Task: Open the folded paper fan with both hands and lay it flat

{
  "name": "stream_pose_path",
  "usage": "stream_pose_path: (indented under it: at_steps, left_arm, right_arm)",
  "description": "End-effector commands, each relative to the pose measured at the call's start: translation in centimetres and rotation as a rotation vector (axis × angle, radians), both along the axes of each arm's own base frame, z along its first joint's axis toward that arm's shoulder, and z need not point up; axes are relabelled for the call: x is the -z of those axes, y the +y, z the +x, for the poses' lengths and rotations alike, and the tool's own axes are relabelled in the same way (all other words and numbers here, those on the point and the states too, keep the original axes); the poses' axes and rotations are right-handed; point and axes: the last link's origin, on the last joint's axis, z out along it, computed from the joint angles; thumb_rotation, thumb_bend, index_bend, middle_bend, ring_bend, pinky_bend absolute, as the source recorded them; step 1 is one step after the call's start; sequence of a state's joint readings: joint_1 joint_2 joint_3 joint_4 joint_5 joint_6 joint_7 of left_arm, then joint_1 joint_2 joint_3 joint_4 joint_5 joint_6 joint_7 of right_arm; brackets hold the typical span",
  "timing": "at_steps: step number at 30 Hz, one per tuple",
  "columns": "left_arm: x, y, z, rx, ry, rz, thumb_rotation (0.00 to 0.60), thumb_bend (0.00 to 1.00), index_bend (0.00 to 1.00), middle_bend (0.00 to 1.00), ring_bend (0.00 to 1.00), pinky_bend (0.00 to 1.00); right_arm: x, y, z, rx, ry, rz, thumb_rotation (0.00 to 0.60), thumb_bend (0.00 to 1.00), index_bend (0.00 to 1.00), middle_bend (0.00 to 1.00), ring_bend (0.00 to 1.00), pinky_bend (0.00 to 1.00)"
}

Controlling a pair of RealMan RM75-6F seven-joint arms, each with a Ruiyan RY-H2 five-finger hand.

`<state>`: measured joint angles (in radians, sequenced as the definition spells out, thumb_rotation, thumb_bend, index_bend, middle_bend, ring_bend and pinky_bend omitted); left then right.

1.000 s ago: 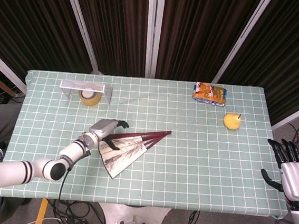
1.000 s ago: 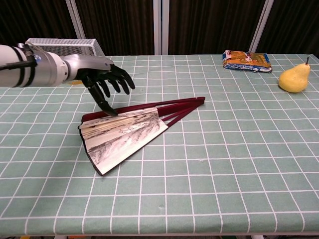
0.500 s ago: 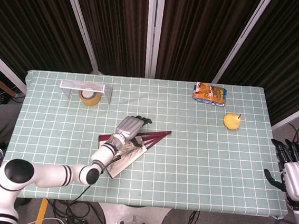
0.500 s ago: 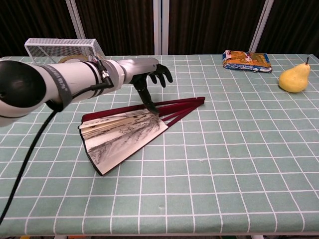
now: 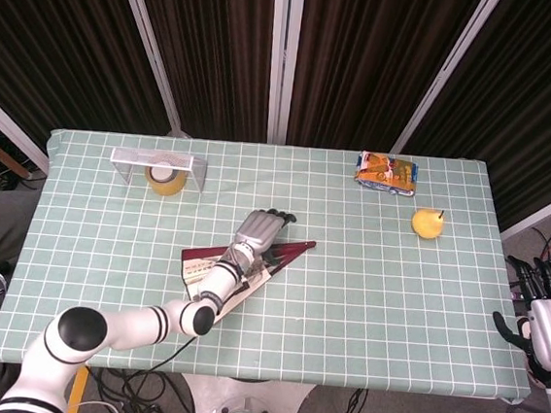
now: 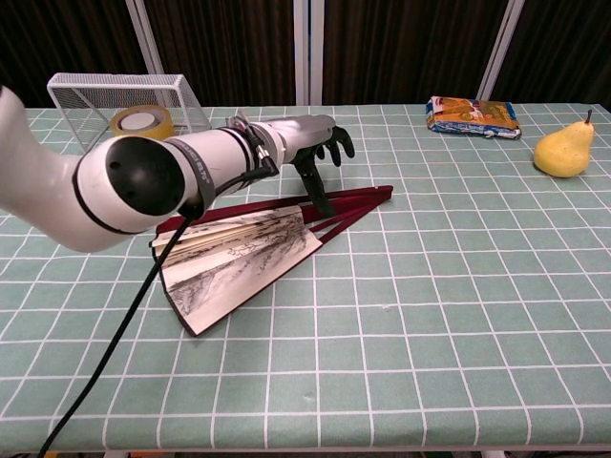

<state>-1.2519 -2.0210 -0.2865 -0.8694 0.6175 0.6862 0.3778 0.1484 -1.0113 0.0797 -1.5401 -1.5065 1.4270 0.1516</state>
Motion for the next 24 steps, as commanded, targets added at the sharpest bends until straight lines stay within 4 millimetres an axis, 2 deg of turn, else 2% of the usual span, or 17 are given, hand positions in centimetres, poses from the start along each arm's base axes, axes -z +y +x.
stream_pose_path:
  at_steps: [1, 8, 18, 22, 24]
  left_arm:
    - [1.0, 0.0, 0.1, 0.05, 0.056, 0.039, 0.6, 0.0, 0.19, 0.22, 0.17, 0.27]
    - [0.8, 1.1, -1.3, 0.037, 0.094, 0.124, 0.6, 0.01, 0.2, 0.23, 0.17, 0.27]
    - [-1.4, 3.0, -4.9, -0.038, 0.179, 0.208, 0.6, 0.06, 0.2, 0.23, 0.17, 0.28]
    - [-2.4, 3.4, -5.8, -0.146, 0.086, 0.139, 0.6, 0.06, 0.2, 0.23, 0.17, 0.28]
    - [-3.6, 3.3, -6.1, -0.195, 0.017, 0.109, 0.6, 0.06, 0.2, 0.23, 0.17, 0.28]
  right_arm:
    - [-0.1, 0.1, 0.0, 0.006, 0.002, -0.002, 0.6, 0.24, 0.06, 0.13, 0.0, 0.0]
    - [-0.1, 0.4, 0.0, 0.014, 0.001, -0.005, 0.6, 0.24, 0.06, 0.13, 0.0, 0.0]
    - [0.1, 0.6, 0.4, 0.001, -0.003, 0.0, 0.6, 0.24, 0.06, 0.13, 0.0, 0.0]
    - [0.2, 0.7, 0.4, -0.003, -0.005, 0.0, 0.6, 0.24, 0.06, 0.13, 0.0, 0.0]
    - [0.2, 0.8, 0.5, -0.005, -0.006, 0.0, 0.6, 0.24, 0.06, 0.13, 0.0, 0.0]
